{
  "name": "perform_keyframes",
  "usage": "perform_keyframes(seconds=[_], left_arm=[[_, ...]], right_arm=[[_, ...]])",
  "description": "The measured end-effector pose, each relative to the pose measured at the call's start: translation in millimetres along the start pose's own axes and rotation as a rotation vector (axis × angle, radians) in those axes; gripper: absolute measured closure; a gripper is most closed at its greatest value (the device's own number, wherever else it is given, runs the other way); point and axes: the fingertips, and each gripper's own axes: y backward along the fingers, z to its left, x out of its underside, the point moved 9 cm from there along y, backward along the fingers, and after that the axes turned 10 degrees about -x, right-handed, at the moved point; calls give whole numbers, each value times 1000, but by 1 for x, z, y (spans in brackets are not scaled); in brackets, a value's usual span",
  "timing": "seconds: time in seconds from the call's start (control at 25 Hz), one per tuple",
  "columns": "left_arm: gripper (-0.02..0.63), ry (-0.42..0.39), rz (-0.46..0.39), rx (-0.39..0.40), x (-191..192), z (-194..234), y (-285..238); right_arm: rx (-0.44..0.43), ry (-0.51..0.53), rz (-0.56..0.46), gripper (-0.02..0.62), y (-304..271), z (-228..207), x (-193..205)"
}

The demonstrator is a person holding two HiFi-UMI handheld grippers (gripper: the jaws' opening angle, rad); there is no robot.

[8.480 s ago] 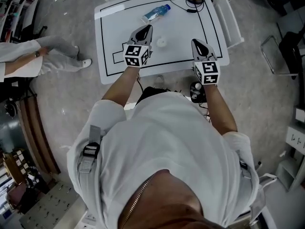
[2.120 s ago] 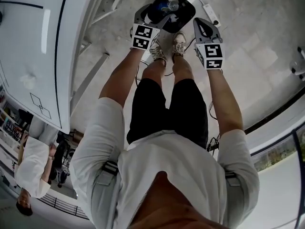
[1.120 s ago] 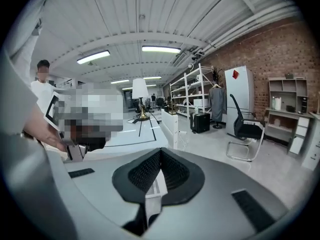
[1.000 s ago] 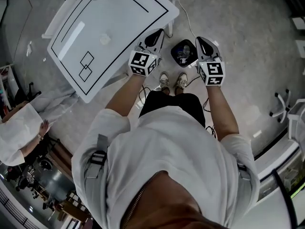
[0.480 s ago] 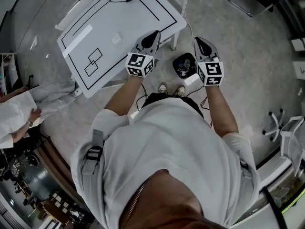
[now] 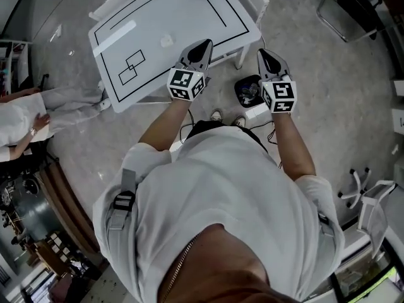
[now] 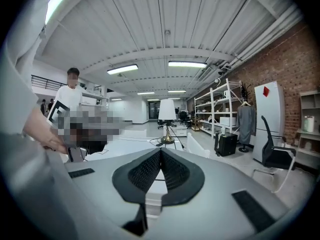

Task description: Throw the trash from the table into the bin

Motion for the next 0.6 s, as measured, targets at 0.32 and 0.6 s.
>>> perform_keyframes(seconds=[0.32,0.6], left_arm=[[595,25,12,-227,12,73,56],[595,57,45,-364,26,160,105]], right_arm=[[-224,59,28,592,-81,47,-5],[-378,141,114,591,-177,109,-14]])
